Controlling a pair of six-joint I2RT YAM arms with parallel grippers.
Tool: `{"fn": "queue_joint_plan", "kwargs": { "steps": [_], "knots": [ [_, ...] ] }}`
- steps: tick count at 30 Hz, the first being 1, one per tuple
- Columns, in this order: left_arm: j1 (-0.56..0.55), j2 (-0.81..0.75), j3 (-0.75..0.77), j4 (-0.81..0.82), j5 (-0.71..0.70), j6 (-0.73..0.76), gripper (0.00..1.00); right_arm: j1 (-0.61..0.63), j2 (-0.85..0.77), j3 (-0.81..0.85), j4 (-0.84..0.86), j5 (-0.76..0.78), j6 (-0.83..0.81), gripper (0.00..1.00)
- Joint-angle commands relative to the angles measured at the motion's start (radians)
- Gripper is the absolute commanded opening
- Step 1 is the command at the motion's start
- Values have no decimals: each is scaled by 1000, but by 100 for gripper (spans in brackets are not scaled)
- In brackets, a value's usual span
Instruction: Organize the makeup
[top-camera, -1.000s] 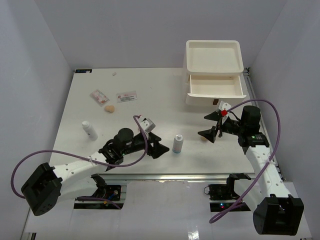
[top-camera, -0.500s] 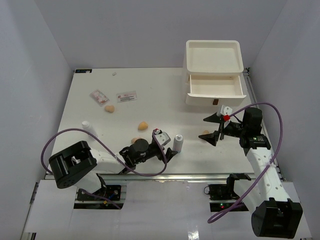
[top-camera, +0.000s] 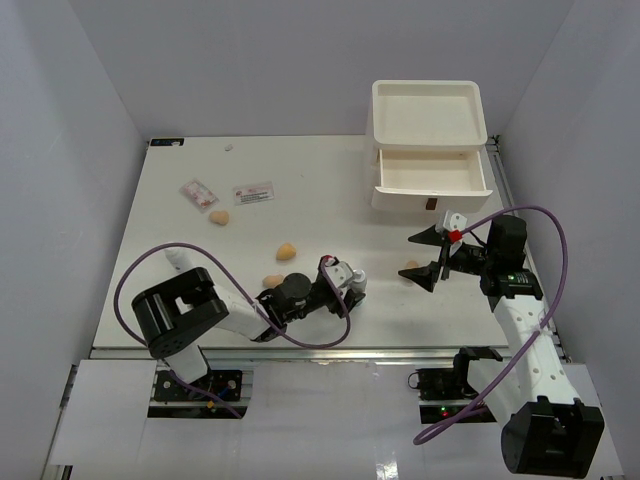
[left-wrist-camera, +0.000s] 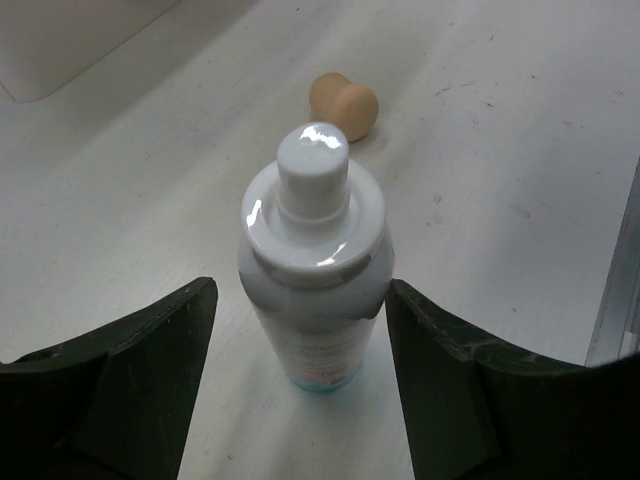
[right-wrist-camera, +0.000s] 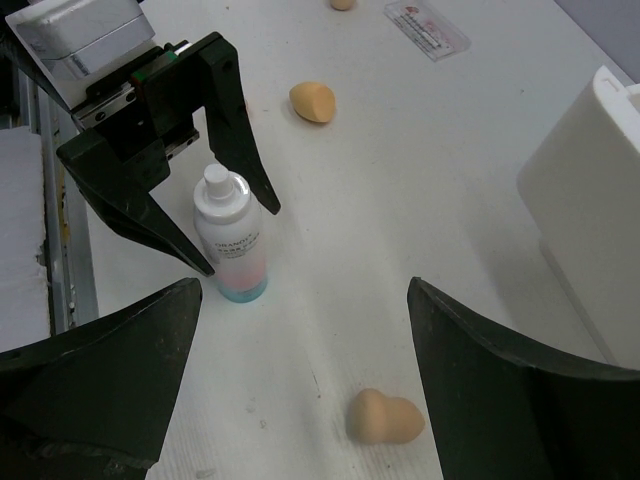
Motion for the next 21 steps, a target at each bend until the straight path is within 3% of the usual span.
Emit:
{"fn": "queue_joint_plan", "kwargs": {
  "steps": [1,8,13,16,21],
  "knots": [
    [-6,8,50,29,51,-11,76,-5,-14,17,-15,-25,-9,90],
    [-5,17,66,17,71,-23,63,-8,-19,19,-15,-18,-7,90],
    [-5,-16,74,-46,97,-13,26,-12,-21,20,-15,-14,-3,90],
    [-5,-71,88,-118,108,-13,10,-13,-25,22,-15,-6,-1,90],
    [-3,-199,210,-337,88,-34,0,-24,-33,31,-13,49,16,90]
  ]
}}
